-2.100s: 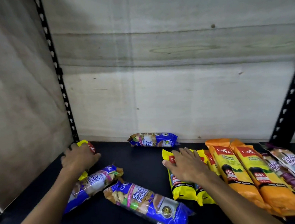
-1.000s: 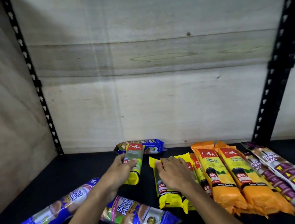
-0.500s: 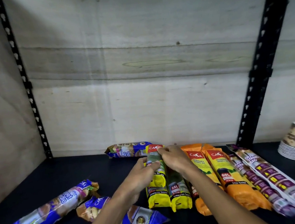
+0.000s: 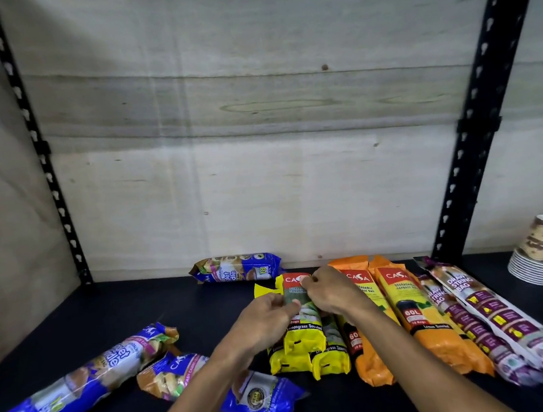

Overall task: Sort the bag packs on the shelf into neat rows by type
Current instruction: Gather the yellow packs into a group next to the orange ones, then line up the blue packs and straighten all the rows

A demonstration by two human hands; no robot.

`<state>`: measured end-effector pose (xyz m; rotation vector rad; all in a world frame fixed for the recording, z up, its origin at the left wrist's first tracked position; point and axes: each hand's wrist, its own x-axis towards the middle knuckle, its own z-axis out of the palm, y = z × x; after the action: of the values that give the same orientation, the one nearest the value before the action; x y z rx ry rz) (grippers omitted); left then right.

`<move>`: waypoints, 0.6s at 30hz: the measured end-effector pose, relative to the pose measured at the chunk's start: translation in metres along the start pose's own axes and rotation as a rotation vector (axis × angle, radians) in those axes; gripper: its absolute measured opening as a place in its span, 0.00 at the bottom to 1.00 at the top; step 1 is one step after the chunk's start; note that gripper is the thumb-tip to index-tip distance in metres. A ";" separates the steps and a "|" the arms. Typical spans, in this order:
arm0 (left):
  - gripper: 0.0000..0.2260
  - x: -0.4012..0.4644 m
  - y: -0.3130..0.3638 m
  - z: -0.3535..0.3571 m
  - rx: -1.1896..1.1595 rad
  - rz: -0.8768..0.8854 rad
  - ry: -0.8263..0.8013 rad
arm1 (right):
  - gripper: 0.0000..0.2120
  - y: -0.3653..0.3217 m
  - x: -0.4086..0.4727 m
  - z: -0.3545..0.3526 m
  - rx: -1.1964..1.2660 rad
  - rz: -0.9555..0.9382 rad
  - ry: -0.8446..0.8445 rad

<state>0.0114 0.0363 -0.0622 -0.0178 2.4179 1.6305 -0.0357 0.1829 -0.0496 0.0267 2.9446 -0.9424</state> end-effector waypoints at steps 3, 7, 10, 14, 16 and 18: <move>0.14 0.003 -0.005 -0.002 0.110 0.018 0.010 | 0.20 -0.001 0.000 0.001 -0.050 -0.017 -0.012; 0.22 0.001 -0.007 -0.003 0.227 0.064 0.050 | 0.20 -0.001 0.000 0.009 -0.087 -0.017 0.016; 0.18 -0.004 -0.005 -0.003 0.297 0.069 0.081 | 0.19 -0.003 -0.001 0.010 -0.094 0.004 0.034; 0.17 -0.018 -0.009 -0.024 0.358 0.071 0.143 | 0.15 -0.011 -0.014 0.004 -0.128 -0.045 0.184; 0.16 -0.027 -0.013 -0.043 0.415 0.068 0.237 | 0.20 -0.020 -0.025 0.003 -0.140 -0.106 0.271; 0.16 -0.034 -0.022 -0.066 0.484 0.052 0.353 | 0.20 -0.034 -0.037 0.008 -0.151 -0.195 0.309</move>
<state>0.0360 -0.0365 -0.0518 -0.1768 3.0453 1.0907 0.0005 0.1509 -0.0349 -0.1345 3.3484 -0.7952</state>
